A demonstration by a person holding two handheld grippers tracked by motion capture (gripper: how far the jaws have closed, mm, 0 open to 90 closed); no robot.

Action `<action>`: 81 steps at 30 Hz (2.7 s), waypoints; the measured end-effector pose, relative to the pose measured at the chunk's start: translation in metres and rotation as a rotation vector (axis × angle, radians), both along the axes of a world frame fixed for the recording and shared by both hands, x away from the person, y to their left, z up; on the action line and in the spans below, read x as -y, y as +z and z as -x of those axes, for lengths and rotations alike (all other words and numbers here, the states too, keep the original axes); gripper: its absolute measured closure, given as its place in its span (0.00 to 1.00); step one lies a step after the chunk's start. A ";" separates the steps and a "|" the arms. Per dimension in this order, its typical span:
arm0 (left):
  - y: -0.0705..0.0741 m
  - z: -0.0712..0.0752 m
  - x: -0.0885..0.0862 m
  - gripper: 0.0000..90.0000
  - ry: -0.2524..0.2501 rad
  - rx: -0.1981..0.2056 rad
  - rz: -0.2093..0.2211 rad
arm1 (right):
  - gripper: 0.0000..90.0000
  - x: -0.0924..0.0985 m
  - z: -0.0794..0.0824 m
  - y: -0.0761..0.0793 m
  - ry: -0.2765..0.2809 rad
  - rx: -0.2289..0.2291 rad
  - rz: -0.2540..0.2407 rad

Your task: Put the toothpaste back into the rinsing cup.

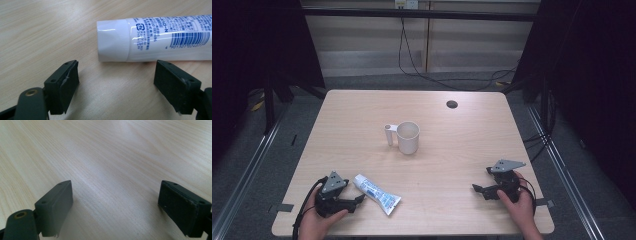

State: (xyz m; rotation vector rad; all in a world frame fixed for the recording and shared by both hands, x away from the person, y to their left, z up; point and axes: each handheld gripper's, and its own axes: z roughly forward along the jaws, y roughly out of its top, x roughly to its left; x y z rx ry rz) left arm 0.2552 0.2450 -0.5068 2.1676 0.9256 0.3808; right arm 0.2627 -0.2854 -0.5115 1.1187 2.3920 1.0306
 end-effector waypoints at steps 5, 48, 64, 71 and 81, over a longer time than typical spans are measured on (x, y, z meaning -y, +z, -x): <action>0.003 -0.001 0.003 0.21 0.004 -0.025 -0.023 | 0.13 0.000 0.000 0.000 0.000 0.000 0.000; 0.058 -0.023 0.087 0.19 -0.460 -0.079 -0.373 | 0.13 0.000 0.000 0.000 0.000 0.001 0.000; 0.047 -0.018 0.100 0.25 -0.541 -0.119 -0.377 | 0.13 0.000 0.000 0.000 0.000 0.001 0.000; 0.043 -0.019 0.106 0.28 -0.551 -0.127 -0.378 | 0.13 0.000 0.000 0.000 0.000 0.001 0.000; 0.042 -0.020 0.112 0.35 -0.553 -0.132 -0.394 | 0.13 0.000 0.000 0.000 -0.001 -0.001 0.000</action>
